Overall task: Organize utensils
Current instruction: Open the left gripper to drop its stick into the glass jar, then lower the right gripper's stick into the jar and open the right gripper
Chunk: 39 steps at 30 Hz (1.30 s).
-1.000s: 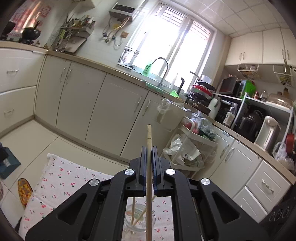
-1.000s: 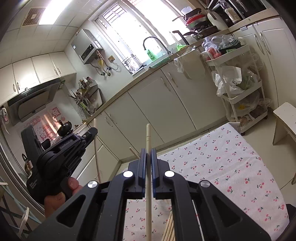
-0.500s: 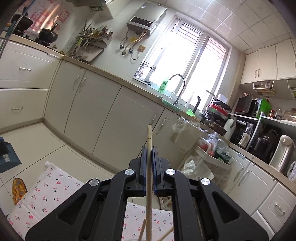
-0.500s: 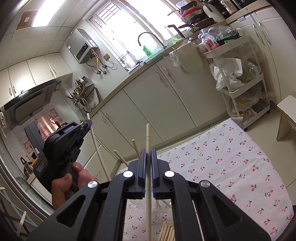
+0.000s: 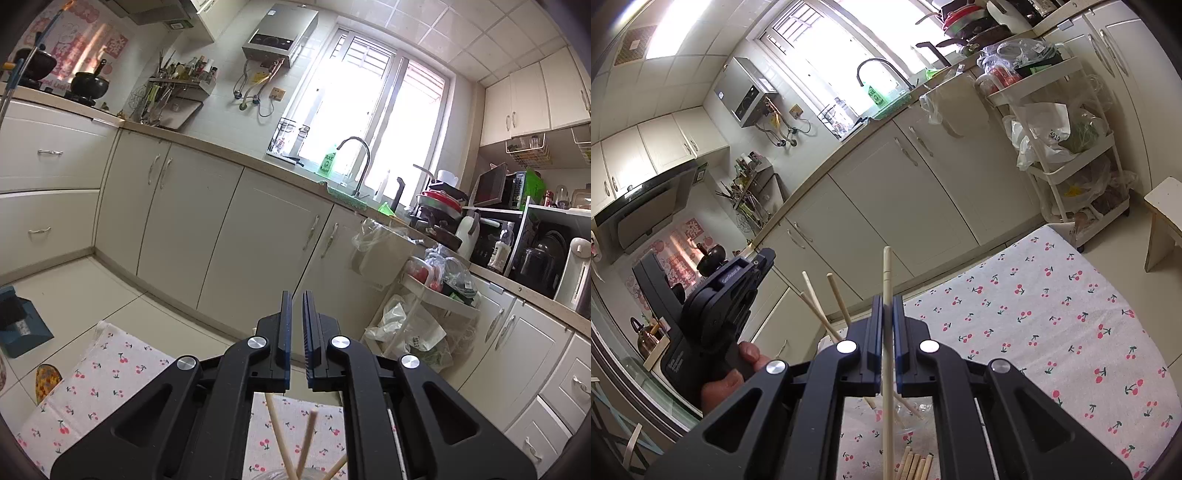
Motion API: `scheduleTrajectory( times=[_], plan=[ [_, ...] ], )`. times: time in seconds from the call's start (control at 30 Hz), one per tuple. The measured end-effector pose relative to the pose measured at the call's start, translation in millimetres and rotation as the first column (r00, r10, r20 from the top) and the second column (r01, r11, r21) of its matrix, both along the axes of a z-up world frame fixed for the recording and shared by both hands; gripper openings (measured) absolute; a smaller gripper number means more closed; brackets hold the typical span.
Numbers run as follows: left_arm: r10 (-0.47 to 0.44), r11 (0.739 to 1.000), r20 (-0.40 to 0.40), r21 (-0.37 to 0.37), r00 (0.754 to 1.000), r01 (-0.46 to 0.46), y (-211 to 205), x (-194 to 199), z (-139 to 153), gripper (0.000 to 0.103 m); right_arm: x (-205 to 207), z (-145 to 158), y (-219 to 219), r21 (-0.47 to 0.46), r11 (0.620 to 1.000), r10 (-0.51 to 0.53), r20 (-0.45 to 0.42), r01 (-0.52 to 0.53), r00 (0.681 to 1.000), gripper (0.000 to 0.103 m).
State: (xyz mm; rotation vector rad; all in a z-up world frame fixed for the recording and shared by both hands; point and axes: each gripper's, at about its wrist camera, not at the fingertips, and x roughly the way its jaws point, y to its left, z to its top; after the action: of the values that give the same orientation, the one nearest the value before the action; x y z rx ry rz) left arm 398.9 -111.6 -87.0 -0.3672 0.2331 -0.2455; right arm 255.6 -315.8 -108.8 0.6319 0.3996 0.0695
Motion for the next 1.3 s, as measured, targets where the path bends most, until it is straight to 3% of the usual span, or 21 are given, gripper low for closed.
scheduleTrajectory(
  times=[0.23, 0.37, 0.47, 0.53, 0.6, 0.63, 0.83, 0.97, 1.07, 1.3],
  plan=[
    [-0.042, 0.999, -0.004, 0.013, 0.999, 0.042, 12, -17, 0, 0.005, 6, 6, 9, -0.011, 1.000, 0.019, 0.020, -0.019, 1.000, 0.006],
    [-0.091, 0.995, -0.067, -0.047, 0.994, 0.088, 28, -9, -3, 0.005, 9, 12, 16, -0.011, 1.000, 0.028, 0.042, -0.027, 0.999, 0.006],
    [-0.159, 0.979, -0.175, -0.157, 0.972, 0.132, 48, 15, -16, 0.006, 11, 18, 18, 0.003, 1.000, 0.024, 0.075, -0.024, 0.997, 0.006],
    [-0.191, 0.970, -0.219, -0.189, 0.957, 0.151, 54, 28, -26, 0.008, 15, 24, 19, 0.026, 1.000, 0.008, 0.126, -0.012, 0.992, 0.006],
    [-0.235, 0.957, -0.252, -0.230, 0.939, 0.178, 58, 39, -34, 0.014, 24, 30, 20, 0.039, 0.999, -0.017, 0.179, 0.011, 0.984, 0.006],
    [-0.250, 0.952, -0.262, -0.242, 0.932, 0.188, 58, 43, -36, 0.022, 32, 31, 20, 0.062, 0.998, -0.026, 0.197, 0.014, 0.980, 0.006],
    [-0.335, 0.929, -0.284, -0.257, 0.898, 0.266, 49, 63, -43, 0.040, 68, 26, 17, 0.141, 0.988, -0.098, 0.232, 0.066, 0.968, 0.006],
    [-0.392, 0.905, -0.296, -0.295, 0.871, 0.307, 46, 78, -46, 0.049, 82, 16, 19, 0.117, 0.989, -0.116, 0.215, 0.093, 0.970, 0.006],
    [-0.438, 0.882, -0.307, -0.329, 0.845, 0.338, 42, 87, -50, 0.051, 88, 9, 15, 0.114, 0.988, -0.127, 0.201, 0.106, 0.971, 0.006],
    [-0.497, 0.851, -0.312, -0.357, 0.810, 0.385, 34, 94, -56, 0.058, 95, 13, 9, 0.102, 0.984, -0.165, 0.219, 0.145, 0.962, 0.006]
  ],
)
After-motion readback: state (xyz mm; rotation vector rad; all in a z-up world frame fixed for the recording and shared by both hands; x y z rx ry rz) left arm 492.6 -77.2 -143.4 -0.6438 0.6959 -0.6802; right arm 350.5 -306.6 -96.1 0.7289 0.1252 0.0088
